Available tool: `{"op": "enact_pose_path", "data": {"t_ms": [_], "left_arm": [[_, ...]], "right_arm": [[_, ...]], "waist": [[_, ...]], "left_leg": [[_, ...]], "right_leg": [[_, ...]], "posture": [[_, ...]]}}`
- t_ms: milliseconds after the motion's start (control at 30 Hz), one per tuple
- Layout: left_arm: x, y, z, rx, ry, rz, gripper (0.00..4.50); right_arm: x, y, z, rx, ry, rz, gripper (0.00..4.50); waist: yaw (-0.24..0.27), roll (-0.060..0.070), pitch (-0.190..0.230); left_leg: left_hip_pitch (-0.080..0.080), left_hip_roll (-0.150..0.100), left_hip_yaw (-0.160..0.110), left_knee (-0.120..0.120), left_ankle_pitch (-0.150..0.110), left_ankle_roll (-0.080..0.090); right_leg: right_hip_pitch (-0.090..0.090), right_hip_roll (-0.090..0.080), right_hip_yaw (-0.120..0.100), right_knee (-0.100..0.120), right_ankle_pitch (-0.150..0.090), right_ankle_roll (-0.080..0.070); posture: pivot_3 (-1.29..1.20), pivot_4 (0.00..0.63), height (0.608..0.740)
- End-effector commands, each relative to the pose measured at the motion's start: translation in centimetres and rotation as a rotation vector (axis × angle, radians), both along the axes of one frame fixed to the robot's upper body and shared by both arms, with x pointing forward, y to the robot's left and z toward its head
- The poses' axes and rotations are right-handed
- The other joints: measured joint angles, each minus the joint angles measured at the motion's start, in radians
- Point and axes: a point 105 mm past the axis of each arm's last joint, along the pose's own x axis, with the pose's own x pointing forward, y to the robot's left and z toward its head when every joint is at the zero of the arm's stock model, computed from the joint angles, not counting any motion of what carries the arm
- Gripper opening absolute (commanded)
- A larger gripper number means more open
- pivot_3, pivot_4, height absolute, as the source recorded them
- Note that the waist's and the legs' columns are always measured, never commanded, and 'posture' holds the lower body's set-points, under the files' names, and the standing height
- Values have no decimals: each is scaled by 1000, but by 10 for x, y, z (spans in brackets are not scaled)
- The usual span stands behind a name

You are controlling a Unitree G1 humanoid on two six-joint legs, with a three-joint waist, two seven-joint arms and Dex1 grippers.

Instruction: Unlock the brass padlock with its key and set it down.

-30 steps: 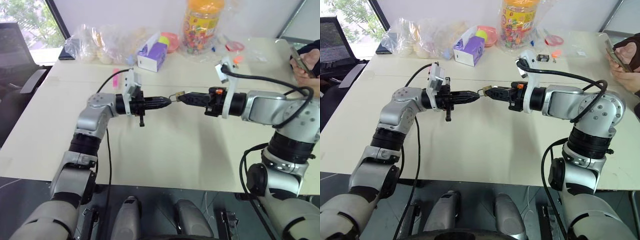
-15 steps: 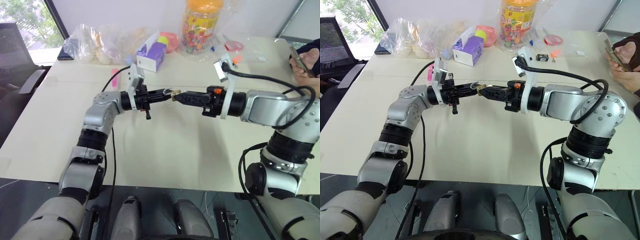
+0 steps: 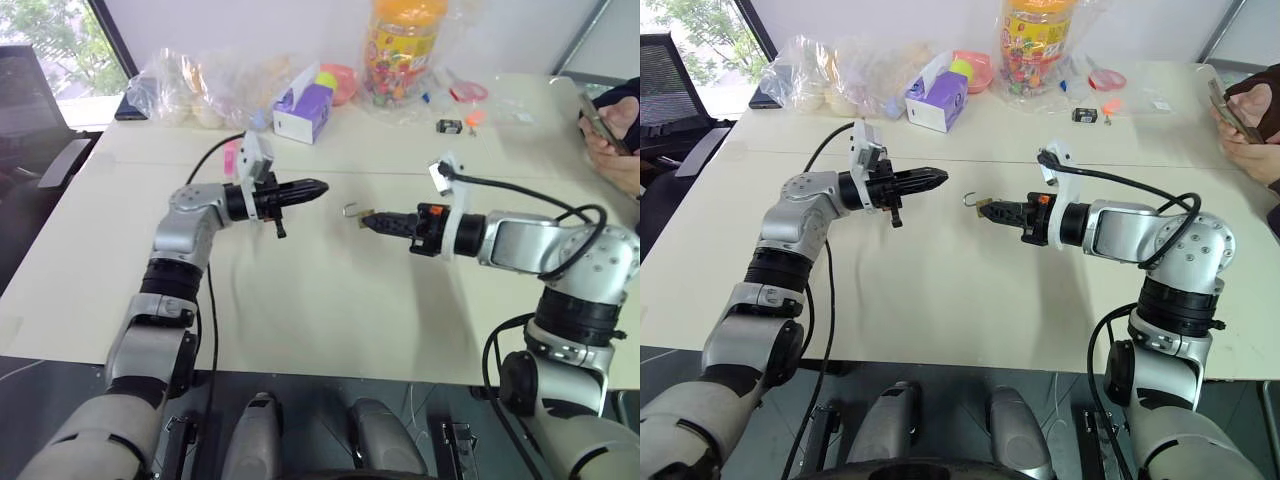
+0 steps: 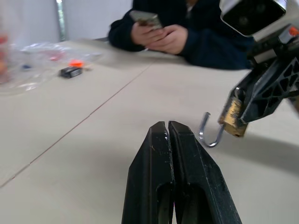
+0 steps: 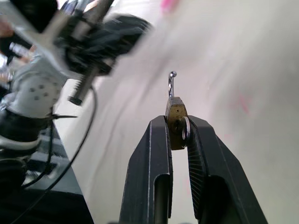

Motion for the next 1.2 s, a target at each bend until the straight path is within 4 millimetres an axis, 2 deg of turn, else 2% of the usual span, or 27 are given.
{"op": "enact_pose_path", "data": {"t_ms": [33,167,333,533,633,833,967,1133,1200], "left_arm": [[3,11,10,0,-68,47,51],[3,16,14,-14,-75,71,51],[1,19,14,-11,-80,80,51],[-2,21,12,-4,-80,89,51],[-2,21,12,-2,-79,90,0],[-3,19,11,1,-76,82,0],[-7,17,8,14,-74,63,0],[-14,19,-2,62,-63,32,0],[-22,18,-6,86,-52,3,0]], "right_arm": [[15,-11,-4,90,27,-96,0],[33,-23,-34,155,144,-219,0],[39,-31,-65,180,235,-305,0],[36,-31,-78,180,251,-322,0],[34,-30,-80,174,250,-318,1436],[26,-42,-80,122,254,-316,4452],[15,-55,-72,32,221,-292,4483],[-7,-72,-59,-116,148,-236,4483],[-21,-80,-48,-204,82,-187,4483]], "waist": [[0,0,0],[0,0,0],[-1,0,0],[-1,0,0],[0,0,0],[2,0,-1],[15,0,-1],[33,0,-1],[34,0,0]], "left_leg": [[0,0,0,0,0,0],[0,0,0,0,0,0],[0,0,0,-1,1,-1],[1,0,0,-2,3,-4],[1,0,0,-1,3,-4],[2,0,0,-1,3,-4],[2,-1,0,-1,3,-4],[1,-1,0,-2,3,-4],[1,-1,0,-2,3,-4]], "right_leg": [[0,0,0,0,0,0],[0,0,0,0,0,0],[-1,0,0,0,0,0],[0,0,0,1,0,0],[0,0,0,1,0,0],[1,0,0,1,0,0],[2,-1,0,0,0,0],[2,-1,0,-2,0,0],[2,-1,0,-2,0,0]], "posture": [[0,150,740],[0,150,740],[0,150,740],[0,150,740],[0,150,740],[0,150,740],[0,150,740],[0,150,740],[0,150,740]]}}
